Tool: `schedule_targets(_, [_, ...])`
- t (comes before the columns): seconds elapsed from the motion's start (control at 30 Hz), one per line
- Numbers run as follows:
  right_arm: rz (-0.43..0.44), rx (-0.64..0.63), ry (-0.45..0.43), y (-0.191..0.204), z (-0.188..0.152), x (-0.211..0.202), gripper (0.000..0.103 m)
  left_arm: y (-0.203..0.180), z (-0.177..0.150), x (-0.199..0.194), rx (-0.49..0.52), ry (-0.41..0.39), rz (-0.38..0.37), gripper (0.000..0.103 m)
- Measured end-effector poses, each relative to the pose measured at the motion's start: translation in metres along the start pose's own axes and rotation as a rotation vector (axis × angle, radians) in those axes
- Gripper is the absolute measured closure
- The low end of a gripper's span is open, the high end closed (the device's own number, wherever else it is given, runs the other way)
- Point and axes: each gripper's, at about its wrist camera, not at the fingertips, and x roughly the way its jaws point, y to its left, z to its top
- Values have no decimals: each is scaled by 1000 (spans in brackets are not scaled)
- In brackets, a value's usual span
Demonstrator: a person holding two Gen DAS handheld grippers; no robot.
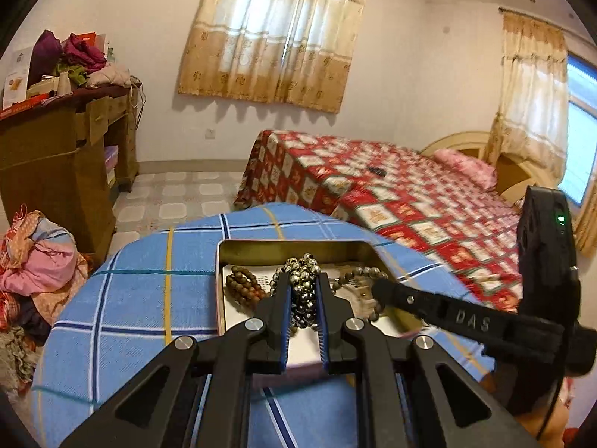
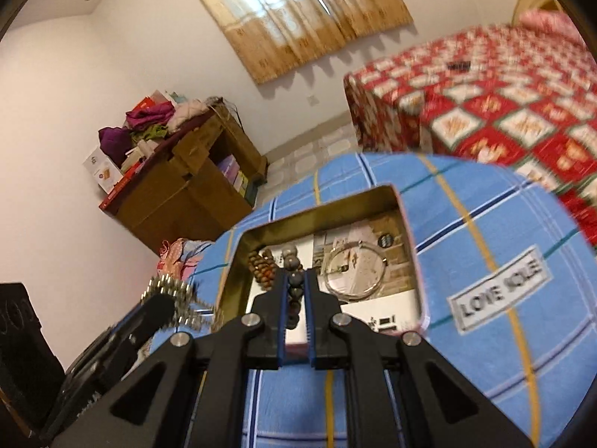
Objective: Organize jewelry
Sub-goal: 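Carry gold chain into tin with left gripper while right carries grey bead bracelet, then withdraw both grippers from the tin and move toward the pearl strands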
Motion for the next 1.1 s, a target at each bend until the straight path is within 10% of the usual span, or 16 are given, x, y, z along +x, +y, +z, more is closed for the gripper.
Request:
schedule_targets(0.5, [-208, -51, 3, -12, -6, 14, 82, -15, -20, 58, 108, 155, 91, 90])
schedule_targets(0.67, [-214, -58, -53, -4, -1, -2, 42, -18, -14, 41, 114, 128, 165, 36])
schedule_targets(1.1, [-233, -37, -86, 8, -25, -59, 42, -30, -20, -7, 117, 121, 274, 32])
